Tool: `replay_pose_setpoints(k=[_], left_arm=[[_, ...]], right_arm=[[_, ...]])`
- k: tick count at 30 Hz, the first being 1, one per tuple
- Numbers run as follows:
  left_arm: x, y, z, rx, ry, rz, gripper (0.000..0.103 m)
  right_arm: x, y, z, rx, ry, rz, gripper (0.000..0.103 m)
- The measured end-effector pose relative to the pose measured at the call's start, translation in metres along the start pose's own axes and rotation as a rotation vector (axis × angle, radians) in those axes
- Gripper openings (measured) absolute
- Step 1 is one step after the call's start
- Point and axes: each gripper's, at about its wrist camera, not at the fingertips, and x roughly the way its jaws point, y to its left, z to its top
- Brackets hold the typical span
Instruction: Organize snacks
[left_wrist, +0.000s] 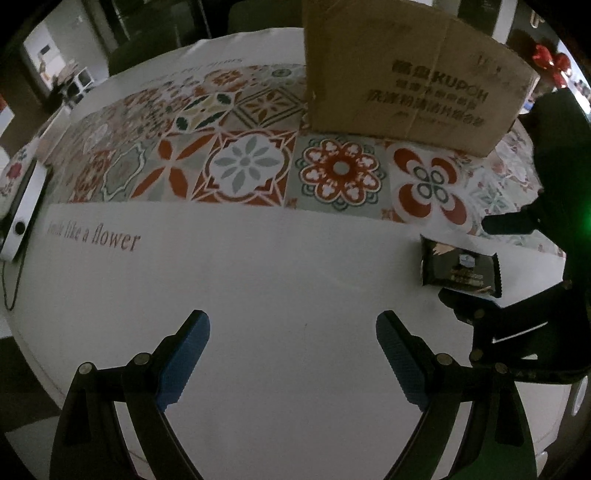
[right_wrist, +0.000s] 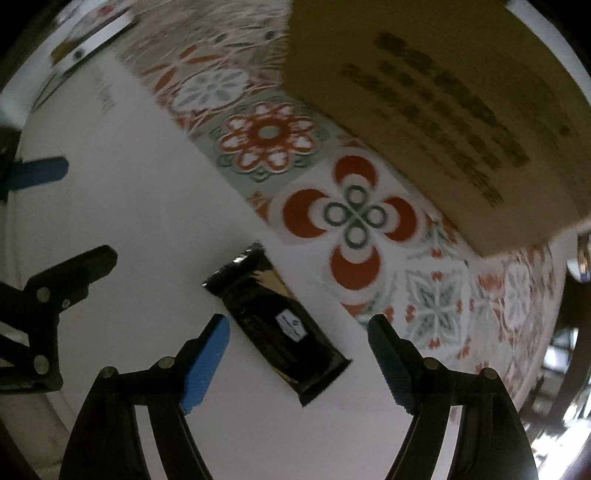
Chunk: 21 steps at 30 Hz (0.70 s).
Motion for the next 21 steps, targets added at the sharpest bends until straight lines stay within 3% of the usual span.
replay_pose_setpoints(k=[5, 8, 11, 21], left_arm=[[-0.002, 0.000, -0.005, -0.047, 0.005, 0.017, 0.092], [-0.003, -0.001, -0.007, -0.066, 0.006, 0.020, 0.092], [-0.004, -0.002, -0.008, -0.077, 0.006, 0.027, 0.092], [-0.013, -0.005, -0.004, -0.078, -0.024, 0.025, 0.092]], right_arm=[[0.009, 0.005, 0.012, -0.051, 0.003, 0.034, 0.070], [0.007, 0.001, 0.013, -0.037, -0.004, 0.105, 0.049], [0.005, 0.003, 0.013, -0.036, -0.023, 0.117, 0.042], [-0.022, -0.015, -0.018, 0.067, -0.099, 0.124, 0.037]])
